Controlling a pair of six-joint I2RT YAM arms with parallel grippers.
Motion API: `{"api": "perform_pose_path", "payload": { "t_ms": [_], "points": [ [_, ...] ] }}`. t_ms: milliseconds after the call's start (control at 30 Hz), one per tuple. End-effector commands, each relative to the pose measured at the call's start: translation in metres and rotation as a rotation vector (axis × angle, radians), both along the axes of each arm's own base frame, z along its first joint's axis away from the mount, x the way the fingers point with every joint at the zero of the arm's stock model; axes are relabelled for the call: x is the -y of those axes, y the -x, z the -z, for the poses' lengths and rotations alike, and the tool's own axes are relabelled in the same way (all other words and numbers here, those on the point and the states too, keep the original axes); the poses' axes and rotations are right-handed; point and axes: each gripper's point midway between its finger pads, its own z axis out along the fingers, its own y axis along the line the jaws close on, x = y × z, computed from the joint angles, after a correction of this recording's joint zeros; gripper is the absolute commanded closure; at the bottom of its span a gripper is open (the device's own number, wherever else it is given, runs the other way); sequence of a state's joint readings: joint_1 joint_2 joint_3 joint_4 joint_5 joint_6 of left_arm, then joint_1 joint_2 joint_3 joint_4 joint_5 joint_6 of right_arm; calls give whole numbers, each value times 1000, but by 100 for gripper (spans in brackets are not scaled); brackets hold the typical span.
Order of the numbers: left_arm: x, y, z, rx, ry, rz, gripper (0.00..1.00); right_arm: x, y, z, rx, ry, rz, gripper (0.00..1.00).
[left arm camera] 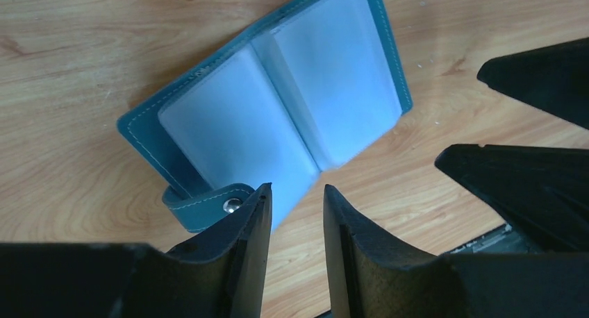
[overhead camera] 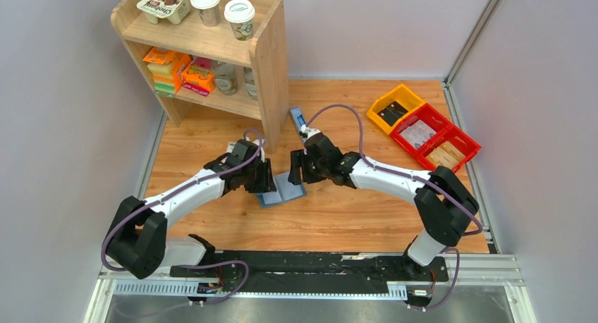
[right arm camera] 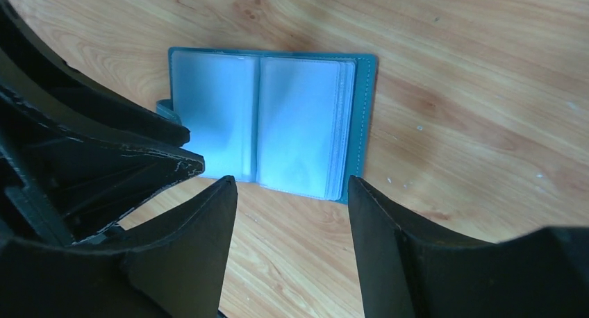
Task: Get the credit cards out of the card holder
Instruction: Remove the credit card from the card holder.
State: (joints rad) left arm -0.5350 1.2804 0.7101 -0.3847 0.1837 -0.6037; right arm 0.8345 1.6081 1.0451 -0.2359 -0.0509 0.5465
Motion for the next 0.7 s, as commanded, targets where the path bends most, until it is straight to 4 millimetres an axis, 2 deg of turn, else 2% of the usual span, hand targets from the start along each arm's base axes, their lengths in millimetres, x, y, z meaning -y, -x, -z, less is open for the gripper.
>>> {"api": "perform_pose_path", "payload": {
  "t_ms": [0, 100, 333, 667],
  "points": [
    [-10, -8, 11, -7, -60, -68, 60, -16, -13, 1, 36, -36, 27, 38],
    [-15, -4, 22, -38, -85, -88, 63, -22, -11, 10, 25, -32, 5, 38],
    [-12, 10, 44, -133, -62, -99, 67, -30, -8, 29, -5, -16, -29, 38],
    [-12, 13, 47, -146, -49, -103, 70, -39, -3, 40, -33, -22, -81, 41]
  ]
}}
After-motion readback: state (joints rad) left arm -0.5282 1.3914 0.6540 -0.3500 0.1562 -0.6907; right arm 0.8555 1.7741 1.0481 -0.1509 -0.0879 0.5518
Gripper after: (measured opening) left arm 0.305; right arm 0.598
